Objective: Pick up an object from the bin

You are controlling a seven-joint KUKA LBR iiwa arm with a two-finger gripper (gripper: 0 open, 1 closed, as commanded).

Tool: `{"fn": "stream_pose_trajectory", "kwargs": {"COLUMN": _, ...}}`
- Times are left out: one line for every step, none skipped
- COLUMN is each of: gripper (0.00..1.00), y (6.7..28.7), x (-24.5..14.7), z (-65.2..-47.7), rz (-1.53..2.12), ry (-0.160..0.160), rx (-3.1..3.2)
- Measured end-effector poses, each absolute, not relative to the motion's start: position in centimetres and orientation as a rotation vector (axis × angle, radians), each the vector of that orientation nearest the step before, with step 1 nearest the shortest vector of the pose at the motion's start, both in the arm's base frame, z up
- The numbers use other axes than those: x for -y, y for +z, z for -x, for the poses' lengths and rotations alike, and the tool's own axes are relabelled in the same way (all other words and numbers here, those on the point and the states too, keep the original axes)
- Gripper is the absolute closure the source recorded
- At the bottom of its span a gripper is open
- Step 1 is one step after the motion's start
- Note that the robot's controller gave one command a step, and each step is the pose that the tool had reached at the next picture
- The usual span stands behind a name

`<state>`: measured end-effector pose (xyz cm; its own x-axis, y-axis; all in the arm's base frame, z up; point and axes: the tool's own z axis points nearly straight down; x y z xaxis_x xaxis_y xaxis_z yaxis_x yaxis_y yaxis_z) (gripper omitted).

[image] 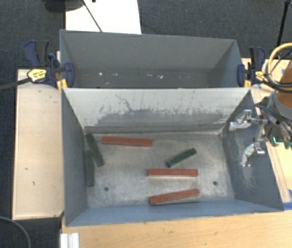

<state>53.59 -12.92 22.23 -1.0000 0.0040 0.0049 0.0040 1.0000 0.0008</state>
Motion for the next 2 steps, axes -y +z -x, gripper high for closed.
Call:
{"fn": "stream_pose_trajectory", "kwargs": {"gripper": 0.00, "y": 22.7, "x": 12.9, "z": -53.8, "rz": 0.001, "ry": 0.001, "rx": 3.145}}
{"fn": "stream_pose_trajectory", "kwargs": {"gripper": 0.00, "y": 18.5, "x": 11.5, "z": -55.9, "rz": -0.065, "ry": 0.006, "rx": 3.153}}
